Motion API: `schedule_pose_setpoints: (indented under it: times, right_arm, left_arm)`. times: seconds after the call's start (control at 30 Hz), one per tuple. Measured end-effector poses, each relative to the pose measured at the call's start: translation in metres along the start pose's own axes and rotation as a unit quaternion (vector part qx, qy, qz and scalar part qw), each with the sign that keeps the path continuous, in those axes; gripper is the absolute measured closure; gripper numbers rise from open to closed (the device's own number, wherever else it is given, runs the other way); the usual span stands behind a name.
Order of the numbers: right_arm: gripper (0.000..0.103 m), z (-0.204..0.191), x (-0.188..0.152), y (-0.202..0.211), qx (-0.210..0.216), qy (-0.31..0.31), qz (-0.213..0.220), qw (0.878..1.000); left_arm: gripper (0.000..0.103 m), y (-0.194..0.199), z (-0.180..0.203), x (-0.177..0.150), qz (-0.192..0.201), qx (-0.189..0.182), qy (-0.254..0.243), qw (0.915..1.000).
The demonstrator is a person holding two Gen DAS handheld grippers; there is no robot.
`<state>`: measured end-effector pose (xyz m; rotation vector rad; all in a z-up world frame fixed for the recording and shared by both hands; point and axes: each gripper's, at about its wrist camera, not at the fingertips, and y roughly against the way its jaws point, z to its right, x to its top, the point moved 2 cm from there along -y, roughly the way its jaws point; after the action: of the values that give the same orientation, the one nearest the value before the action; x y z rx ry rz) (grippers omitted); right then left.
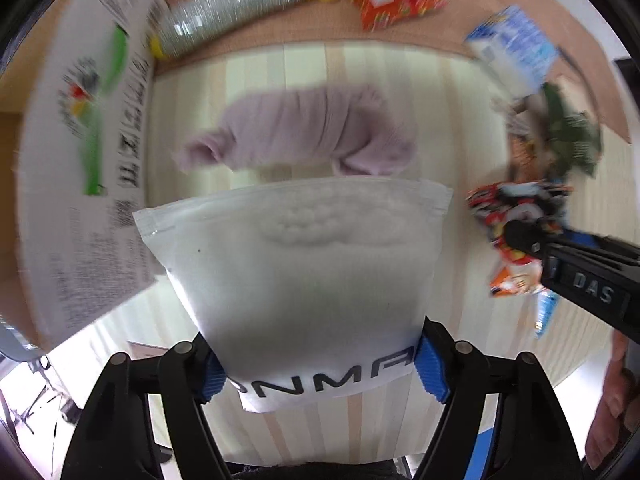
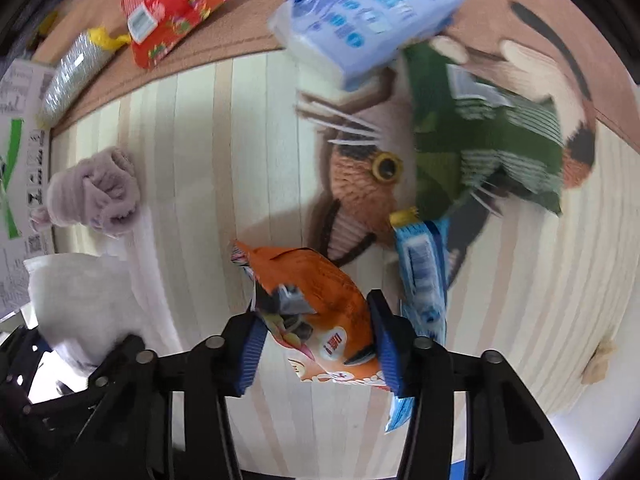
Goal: Organize soft objects
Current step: 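Carry both items into the cardboard box and open both tools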
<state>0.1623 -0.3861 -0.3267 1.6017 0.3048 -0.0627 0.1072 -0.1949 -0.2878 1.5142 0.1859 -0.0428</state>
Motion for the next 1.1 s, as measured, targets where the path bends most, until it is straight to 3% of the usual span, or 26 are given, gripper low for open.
schedule_pose_setpoints:
  times: [0.03, 0.2, 0.27, 0.4, 0.57, 0.7, 0.87, 1.1]
  right_arm:
    - [0.062, 0.003, -0.004, 0.007, 0.015, -0.011, -0.001, 1.0]
    - [0.062, -0.002, -0.03, 0.068, 0.087, -0.03, 0.022, 0.996]
    - [0.062, -0.014, -0.038, 0.094, 0.111, -0.027, 0.034, 0.993]
    - [0.062, -0.053, -0.038, 0.157, 0.157, -0.007, 0.072, 0.985]
    - [0.062, -0.147, -0.025, 0.217, 0.195, 0.014, 0.11, 0.974]
    - [0.062, -0.225, -0.013, 0.218, 0.197, 0.003, 0.109, 0.974]
    - [0.063, -0.315, 0.047, 0.161, 0.174, -0.02, 0.093, 0.98]
    - [0.063, -0.355, 0.1, 0.093, 0.144, -0.045, 0.073, 0.986]
  left_arm:
    - [0.029, 0.016, 0.002, -0.007, 0.009, -0.005, -0.003, 0.9999]
    - [0.029, 0.101, -0.021, -0.029, 0.065, -0.038, 0.0, 0.9972]
    - [0.029, 0.143, -0.045, -0.022, 0.089, -0.046, 0.006, 0.9949]
    - [0.029, 0.179, -0.122, -0.012, 0.106, -0.053, 0.026, 0.9926]
    - [0.029, 0.155, -0.218, 0.033, 0.102, -0.039, 0.054, 0.9925]
    - [0.029, 0.127, -0.274, 0.063, 0.069, -0.066, 0.078, 0.9924]
    - [0.029, 0.091, -0.317, 0.101, 0.025, -0.088, 0.078, 0.9927]
    - [0.029, 0.04, -0.33, 0.145, -0.03, -0.111, 0.038, 0.9927]
